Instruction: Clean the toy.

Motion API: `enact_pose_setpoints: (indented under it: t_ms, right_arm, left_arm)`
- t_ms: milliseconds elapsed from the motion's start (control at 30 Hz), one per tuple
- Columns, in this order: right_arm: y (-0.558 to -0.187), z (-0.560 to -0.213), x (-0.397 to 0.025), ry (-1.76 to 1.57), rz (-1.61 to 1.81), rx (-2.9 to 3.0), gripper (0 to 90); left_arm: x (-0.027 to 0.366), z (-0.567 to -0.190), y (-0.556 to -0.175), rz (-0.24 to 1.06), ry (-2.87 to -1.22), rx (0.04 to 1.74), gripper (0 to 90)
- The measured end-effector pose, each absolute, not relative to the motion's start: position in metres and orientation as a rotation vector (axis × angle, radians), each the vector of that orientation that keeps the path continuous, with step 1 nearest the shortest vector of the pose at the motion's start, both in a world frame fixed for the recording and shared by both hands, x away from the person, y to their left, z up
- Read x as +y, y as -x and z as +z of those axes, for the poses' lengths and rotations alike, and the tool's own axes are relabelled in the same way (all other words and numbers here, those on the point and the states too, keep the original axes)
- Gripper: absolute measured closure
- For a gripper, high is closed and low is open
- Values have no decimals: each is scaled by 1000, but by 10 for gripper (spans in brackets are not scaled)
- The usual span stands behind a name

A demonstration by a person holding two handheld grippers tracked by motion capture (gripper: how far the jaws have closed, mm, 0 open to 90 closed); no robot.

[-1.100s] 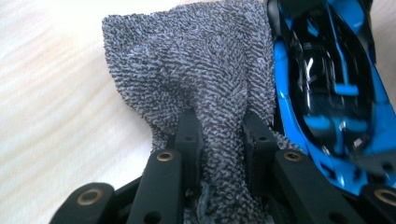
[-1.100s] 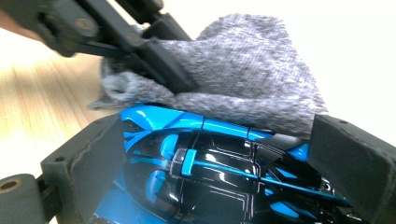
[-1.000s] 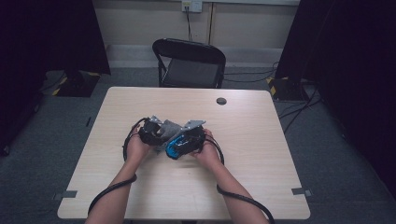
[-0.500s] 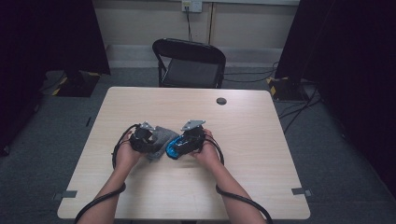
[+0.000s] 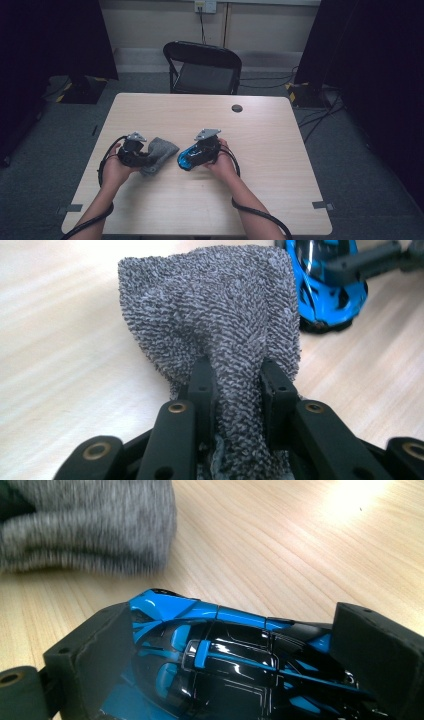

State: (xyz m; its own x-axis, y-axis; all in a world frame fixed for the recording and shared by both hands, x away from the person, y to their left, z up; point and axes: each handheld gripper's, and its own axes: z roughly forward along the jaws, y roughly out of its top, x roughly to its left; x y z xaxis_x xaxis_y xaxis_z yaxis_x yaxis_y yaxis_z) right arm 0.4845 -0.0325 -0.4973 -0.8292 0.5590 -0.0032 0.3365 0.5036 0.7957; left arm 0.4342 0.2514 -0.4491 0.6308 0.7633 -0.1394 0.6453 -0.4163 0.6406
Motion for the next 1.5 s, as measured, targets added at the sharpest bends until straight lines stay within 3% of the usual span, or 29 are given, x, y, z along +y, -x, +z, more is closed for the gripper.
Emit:
enact_pose_setpoints:
  t_ms: [367, 733, 1000, 1500]
  right_arm:
    - [-484, -498, -33, -761, 1235, 2486, 40]
    - [-484, -499, -33, -762, 1247, 2476, 40]
    - [-483, -499, -32, -770, 1248, 2466, 40]
    - [-483, -498, -31, -776, 1229, 2475, 41]
  left_arm:
    - [206, -444, -494, 278, -2144, 1054, 718]
    - [148, -468, -538, 258, -2285, 916, 703]
    - [122, -480, -549, 233, -2330, 878, 699]
    - [132, -481, -542, 184, -2306, 860, 722]
